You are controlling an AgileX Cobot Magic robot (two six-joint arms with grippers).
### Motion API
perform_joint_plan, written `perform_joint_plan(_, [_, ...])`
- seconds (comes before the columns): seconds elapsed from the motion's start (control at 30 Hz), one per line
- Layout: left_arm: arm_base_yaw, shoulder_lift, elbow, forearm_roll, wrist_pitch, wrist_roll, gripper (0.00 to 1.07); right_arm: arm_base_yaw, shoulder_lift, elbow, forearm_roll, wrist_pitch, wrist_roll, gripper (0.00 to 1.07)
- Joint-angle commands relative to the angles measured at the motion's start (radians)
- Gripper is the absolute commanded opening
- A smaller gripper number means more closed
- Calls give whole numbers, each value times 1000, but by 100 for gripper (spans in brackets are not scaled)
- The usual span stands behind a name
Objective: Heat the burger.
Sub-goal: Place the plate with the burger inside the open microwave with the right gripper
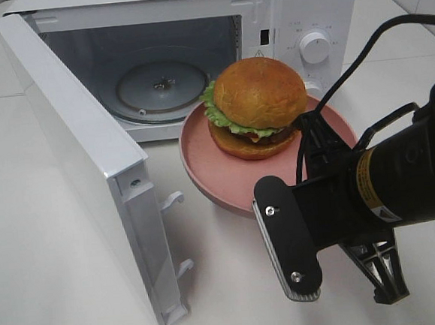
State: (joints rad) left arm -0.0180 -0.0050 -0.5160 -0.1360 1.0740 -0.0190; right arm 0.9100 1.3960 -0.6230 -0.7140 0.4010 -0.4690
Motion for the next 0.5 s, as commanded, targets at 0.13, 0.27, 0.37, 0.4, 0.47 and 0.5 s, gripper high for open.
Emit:
perform_joint_plan(0.13, [0, -17, 0, -3, -10, -5, 98, -10, -10, -2, 17, -105, -180, 0])
perform_joint_plan(0.27, [0, -17, 0, -3, -10, -5, 98, -58, -10, -2, 112, -153, -325, 0])
perform_joint_plan(0.37, [0, -17, 0, -3, -10, -5, 98, -102, -10, -2, 180, -178, -439, 0])
perform_joint_plan(0.4, [0, -17, 0, -3, -10, -5, 98, -102, -10, -2, 180, -178, -439, 0])
perform_joint_plan(0.47, [0, -17, 0, -3, -10, -5, 98, -133, -10, -2, 246, -191, -547, 0])
perform_joint_plan(0.5, [0, -17, 0, -3, -10, -5, 98, -133, -10, -2, 246, -191, -547, 0])
